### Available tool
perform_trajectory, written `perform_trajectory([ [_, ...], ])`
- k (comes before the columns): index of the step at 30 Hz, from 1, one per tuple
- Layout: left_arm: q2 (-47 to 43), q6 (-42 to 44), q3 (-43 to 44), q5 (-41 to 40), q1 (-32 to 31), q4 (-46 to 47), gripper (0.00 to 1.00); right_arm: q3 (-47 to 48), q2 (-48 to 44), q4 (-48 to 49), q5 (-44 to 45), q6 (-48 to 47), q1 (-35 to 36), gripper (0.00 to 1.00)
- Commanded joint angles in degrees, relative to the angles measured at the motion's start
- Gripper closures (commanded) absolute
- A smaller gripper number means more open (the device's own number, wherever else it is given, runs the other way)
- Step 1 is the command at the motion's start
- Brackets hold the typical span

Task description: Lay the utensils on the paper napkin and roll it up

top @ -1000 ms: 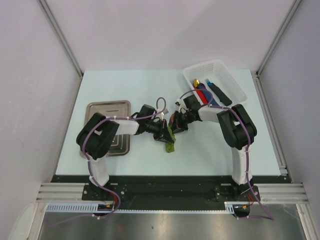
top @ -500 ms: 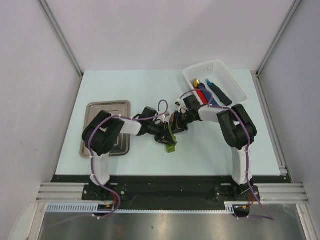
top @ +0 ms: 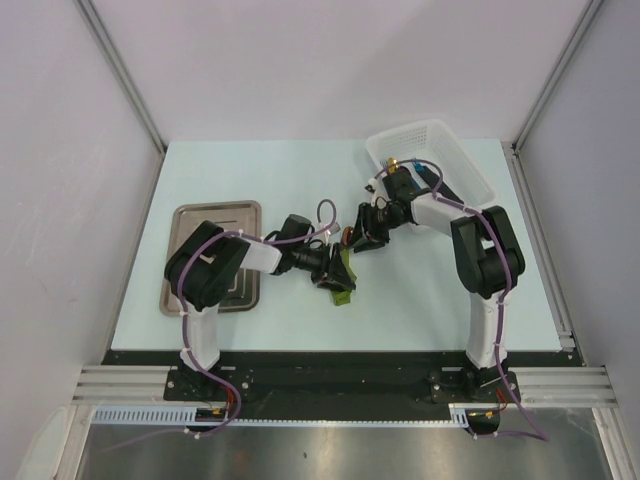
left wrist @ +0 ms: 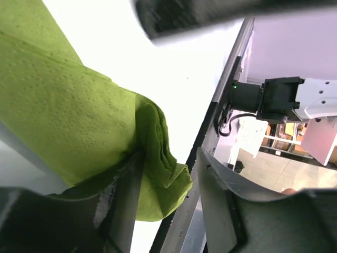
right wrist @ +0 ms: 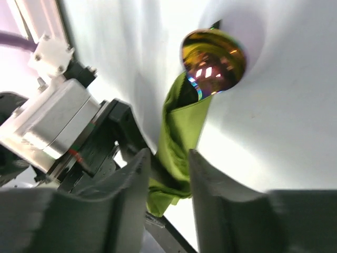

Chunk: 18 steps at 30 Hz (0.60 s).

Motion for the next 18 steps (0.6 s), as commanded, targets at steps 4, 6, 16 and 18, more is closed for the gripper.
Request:
perform_trajectory([
  [4, 0.5, 1.0, -2.9, -1.7, 0.3, 1.6, 0.39, 1.2, -1.3, -2.5, -1.7, -2.1, 1.9, 0.48],
  [6, 0.3, 1.2, -2.9, -1.6, 0.5, 1.7, 0.39, 0.7, -0.6, -2.6, -0.6, -3.4, 2.4, 0.48],
  [16, -0.9, 0.6, -3.3, -1.5, 1.0, 3.8, 0.38, -1.9, 2.9, -2.3, 0.7, -9.6, 3.5, 0.59],
  [18, -1.2, 0.2, -3.4, -1.0, 1.1, 4.8, 0.38, -2.6, 3.4, -1.8, 1.8, -10.2, 3.3, 0.65],
])
